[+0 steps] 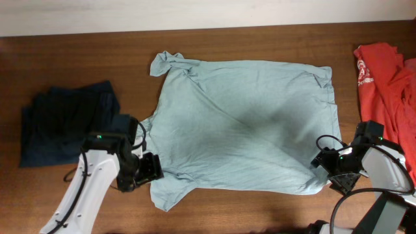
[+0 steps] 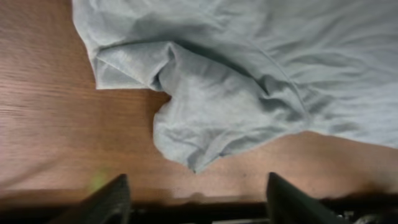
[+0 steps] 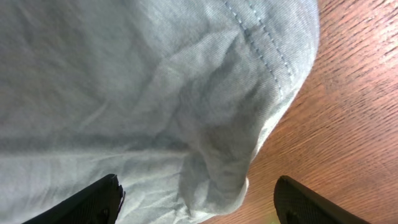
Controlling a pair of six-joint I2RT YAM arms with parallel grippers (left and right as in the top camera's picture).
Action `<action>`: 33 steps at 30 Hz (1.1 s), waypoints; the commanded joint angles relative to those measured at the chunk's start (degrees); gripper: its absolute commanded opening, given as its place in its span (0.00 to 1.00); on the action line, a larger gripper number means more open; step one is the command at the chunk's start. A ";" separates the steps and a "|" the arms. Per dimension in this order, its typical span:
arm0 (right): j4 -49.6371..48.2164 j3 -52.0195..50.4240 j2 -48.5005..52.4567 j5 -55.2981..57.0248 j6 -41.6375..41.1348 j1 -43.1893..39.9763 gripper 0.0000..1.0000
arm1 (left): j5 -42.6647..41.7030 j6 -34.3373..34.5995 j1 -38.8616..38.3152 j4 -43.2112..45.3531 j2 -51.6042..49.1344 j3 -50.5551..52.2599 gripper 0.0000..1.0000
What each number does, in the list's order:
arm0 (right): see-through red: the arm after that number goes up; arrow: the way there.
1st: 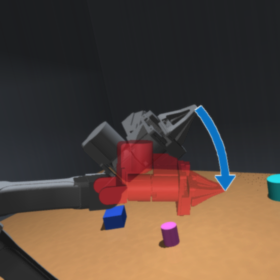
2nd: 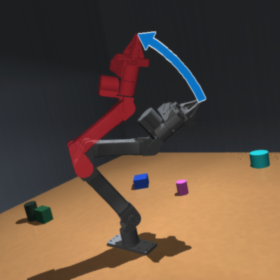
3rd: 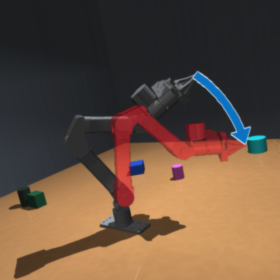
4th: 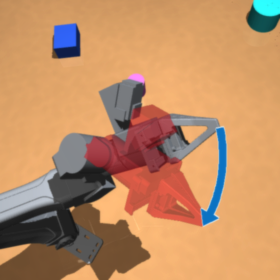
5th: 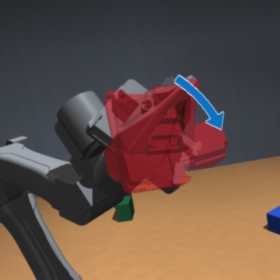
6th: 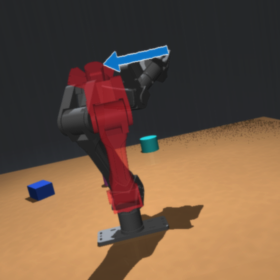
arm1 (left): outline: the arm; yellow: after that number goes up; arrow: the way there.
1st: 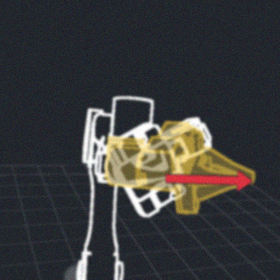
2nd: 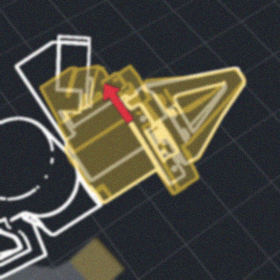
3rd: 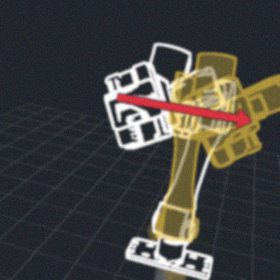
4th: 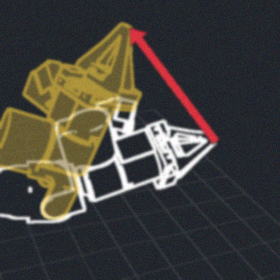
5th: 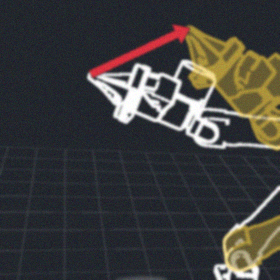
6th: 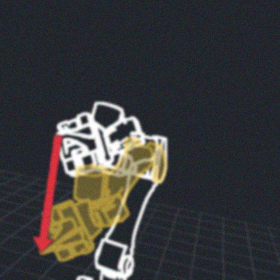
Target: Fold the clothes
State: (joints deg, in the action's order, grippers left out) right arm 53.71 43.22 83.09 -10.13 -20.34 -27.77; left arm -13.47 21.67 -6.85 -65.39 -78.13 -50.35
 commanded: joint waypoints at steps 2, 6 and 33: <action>-0.17 0.44 -0.26 -0.85 0.42 -0.39 0.83 | -4.57 4.87 -0.11 6.29 0.63 10.23 0.81; -0.20 0.46 -0.26 -0.85 0.42 -0.37 0.83 | -8.85 7.06 -0.11 14.05 0.61 17.11 0.82; -0.42 0.46 -0.26 -1.68 -1.03 -6.23 0.84 | 3.06 0.52 -0.11 -2.67 4.24 -7.50 0.01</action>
State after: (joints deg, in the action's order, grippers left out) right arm 53.25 43.22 83.09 -11.25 -20.84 -30.46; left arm -14.06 24.16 -6.96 -66.96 -75.29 -54.48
